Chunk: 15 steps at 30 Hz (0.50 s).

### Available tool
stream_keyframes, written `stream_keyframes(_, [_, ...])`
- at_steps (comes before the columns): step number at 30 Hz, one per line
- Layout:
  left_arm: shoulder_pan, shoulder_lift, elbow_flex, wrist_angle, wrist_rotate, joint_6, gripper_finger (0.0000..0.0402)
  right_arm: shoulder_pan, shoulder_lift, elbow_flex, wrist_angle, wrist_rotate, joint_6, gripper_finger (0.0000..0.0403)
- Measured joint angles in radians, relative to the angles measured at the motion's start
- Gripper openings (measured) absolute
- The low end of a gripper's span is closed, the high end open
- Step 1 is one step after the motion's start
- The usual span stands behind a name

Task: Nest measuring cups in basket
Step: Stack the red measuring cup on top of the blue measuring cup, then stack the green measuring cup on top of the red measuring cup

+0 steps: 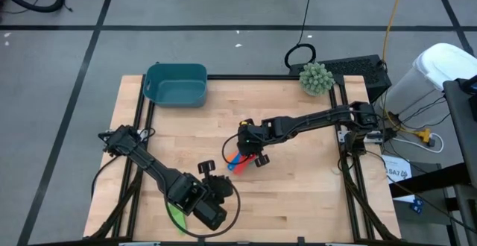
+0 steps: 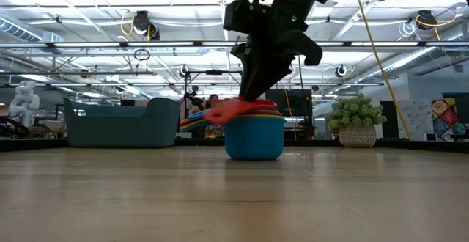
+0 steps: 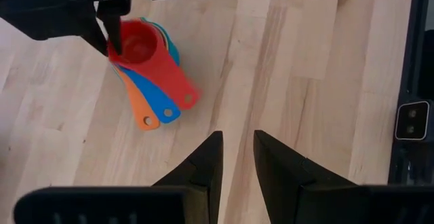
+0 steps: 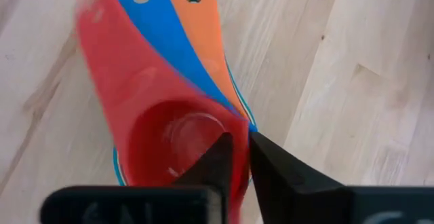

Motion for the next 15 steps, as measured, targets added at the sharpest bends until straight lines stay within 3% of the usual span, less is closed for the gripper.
stream_keyframes(9, [-0.006,0.0,0.0,0.0,0.0,-0.005,0.0088,0.0,0.0,0.0,0.018,0.001,-0.002,0.0131])
stream_keyframes(15, [-0.007,0.0,0.0,-0.002,0.001,-0.028,0.0088,0.0,-0.029,0.0,0.023,0.039,-0.031,0.0154])
